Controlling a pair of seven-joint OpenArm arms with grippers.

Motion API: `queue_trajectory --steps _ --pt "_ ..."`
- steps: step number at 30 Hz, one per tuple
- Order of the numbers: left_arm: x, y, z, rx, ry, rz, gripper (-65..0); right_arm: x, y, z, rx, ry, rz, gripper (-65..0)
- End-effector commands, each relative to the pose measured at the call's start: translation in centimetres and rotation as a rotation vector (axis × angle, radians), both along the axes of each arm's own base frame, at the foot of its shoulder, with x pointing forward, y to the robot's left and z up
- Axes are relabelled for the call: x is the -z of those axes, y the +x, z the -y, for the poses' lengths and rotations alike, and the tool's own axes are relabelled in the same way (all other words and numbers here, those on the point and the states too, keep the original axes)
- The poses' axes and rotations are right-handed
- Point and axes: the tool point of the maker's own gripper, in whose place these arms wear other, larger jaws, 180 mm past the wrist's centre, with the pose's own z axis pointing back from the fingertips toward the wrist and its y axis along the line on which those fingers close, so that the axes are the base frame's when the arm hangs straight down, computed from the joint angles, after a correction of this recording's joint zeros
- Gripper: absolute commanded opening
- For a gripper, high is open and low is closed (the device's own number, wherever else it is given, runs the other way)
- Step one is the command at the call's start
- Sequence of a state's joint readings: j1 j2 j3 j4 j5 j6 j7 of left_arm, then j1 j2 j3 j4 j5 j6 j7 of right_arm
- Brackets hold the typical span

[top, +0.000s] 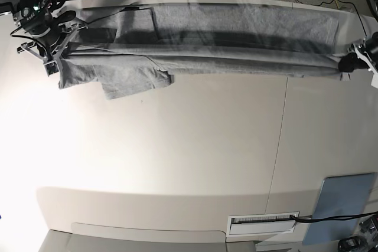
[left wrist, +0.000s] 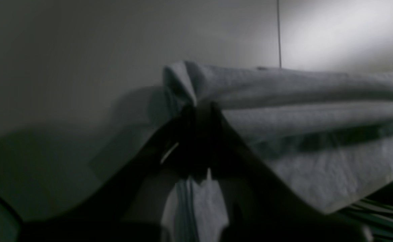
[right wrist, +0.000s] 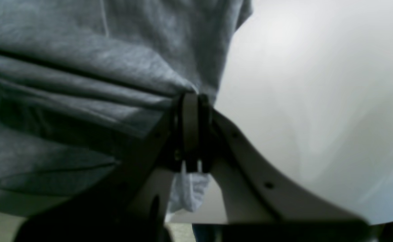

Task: Fold the T-shirt properly
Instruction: 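Lift the hem and fold it over toward the collar edge, then lower the hem onto the folded strip and open both grippers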

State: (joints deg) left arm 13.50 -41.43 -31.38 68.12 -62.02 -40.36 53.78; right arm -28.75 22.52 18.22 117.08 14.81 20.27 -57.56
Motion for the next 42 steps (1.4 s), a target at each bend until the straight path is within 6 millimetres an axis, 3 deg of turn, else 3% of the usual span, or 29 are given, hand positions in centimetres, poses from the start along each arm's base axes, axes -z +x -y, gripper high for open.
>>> queue_trajectory --steps 1,8,14,22,32,33,36,38,42 --pt "-1.9 1.1 -1.3 -0.009 0.031 0.049 -65.0 -1.3 0.5 1.5 0.024 -0.066 0.039 -65.0" --pt "-2.4 1.5 -0.8 0.003 0.029 0.070 -65.0 -1.6 0.8 2.1 0.039 -0.095 0.062 -65.0" --pt "-2.4 1.6 -0.7 0.003 0.023 0.074 -65.0 0.9 0.4 2.3 0.051 -0.049 0.027 -65.0" --pt "-0.1 0.9 2.0 0.010 -0.007 0.049 -65.0 2.9 -0.1 1.8 0.054 -0.031 -0.004 -65.0" --pt "0.4 0.4 2.0 0.021 0.007 0.021 -65.0 3.1 -0.3 1.5 0.006 -0.044 -0.027 -65.0" --pt "0.4 0.4 1.9 0.022 0.008 0.021 -63.9 3.3 -0.4 1.0 -0.043 -0.039 -0.046 -65.0" --pt "0.1 0.6 2.0 0.029 0.015 0.028 -44.9 3.8 -0.8 -0.7 -0.193 -0.021 -0.099 -65.0" --pt "-0.2 0.6 2.2 0.047 0.025 0.028 -37.7 3.8 -0.7 -1.2 -0.232 -0.018 -0.108 -65.0" --pt "-1.2 1.1 2.9 0.094 0.050 0.042 -35.8 3.3 0.2 -1.0 -0.227 -0.029 -0.097 -41.3"
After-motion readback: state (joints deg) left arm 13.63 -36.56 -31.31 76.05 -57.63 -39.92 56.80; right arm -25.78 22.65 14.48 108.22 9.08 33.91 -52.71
